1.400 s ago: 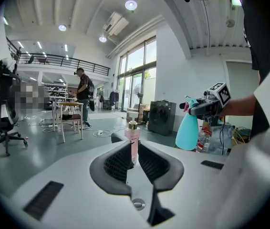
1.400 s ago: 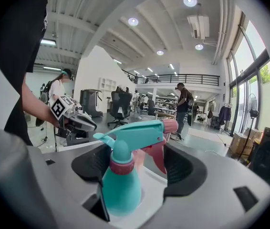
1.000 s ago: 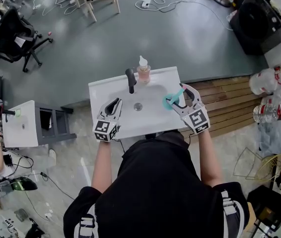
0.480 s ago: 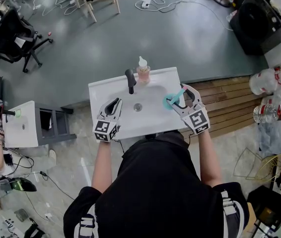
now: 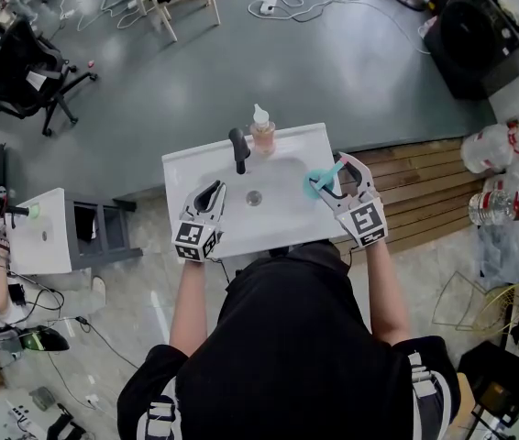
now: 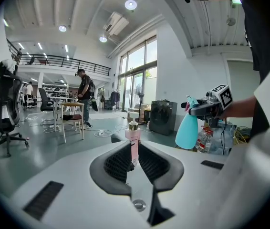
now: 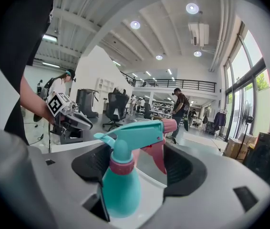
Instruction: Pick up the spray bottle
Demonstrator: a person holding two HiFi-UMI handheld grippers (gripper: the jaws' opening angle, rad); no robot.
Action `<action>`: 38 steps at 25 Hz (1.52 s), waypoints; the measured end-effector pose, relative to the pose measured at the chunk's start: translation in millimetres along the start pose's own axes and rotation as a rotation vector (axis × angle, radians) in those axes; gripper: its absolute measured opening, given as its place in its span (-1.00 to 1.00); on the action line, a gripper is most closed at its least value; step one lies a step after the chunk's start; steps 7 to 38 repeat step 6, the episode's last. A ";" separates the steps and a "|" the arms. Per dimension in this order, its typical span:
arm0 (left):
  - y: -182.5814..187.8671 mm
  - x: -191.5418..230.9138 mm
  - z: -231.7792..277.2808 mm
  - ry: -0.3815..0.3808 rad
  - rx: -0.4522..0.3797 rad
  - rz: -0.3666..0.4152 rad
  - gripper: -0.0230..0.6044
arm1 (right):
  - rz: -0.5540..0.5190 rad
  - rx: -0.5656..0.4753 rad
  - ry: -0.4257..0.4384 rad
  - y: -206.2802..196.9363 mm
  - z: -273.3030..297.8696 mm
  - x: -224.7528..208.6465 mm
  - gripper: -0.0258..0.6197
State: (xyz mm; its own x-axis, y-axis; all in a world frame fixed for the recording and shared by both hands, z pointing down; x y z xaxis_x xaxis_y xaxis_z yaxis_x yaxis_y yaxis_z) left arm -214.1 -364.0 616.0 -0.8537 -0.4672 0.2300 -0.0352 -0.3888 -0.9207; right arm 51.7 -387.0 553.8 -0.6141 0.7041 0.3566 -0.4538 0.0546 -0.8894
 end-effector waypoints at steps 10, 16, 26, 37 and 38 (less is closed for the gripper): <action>1.0 -1.2 6.6 -0.007 0.003 -0.003 -0.75 | -0.014 0.004 -0.015 -3.3 3.7 -4.6 0.19; 1.0 -1.2 6.6 -0.007 0.003 -0.003 -0.75 | -0.014 0.004 -0.015 -3.3 3.7 -4.6 0.19; 1.0 -1.2 6.6 -0.007 0.003 -0.003 -0.75 | -0.014 0.004 -0.015 -3.3 3.7 -4.6 0.19; 1.0 -1.2 6.6 -0.007 0.003 -0.003 -0.75 | -0.014 0.004 -0.015 -3.3 3.7 -4.6 0.19; 1.0 -1.2 6.6 -0.007 0.003 -0.003 -0.75 | -0.014 0.004 -0.015 -3.3 3.7 -4.6 0.19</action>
Point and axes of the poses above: the fingertips, and each gripper's own axes: z forward along the fingers, x to its left, y out of its top, the point moved 3 cm from there along -z, backward along the fingers, and after that the axes turned 10 degrees about -z, right-handed, at the moved point
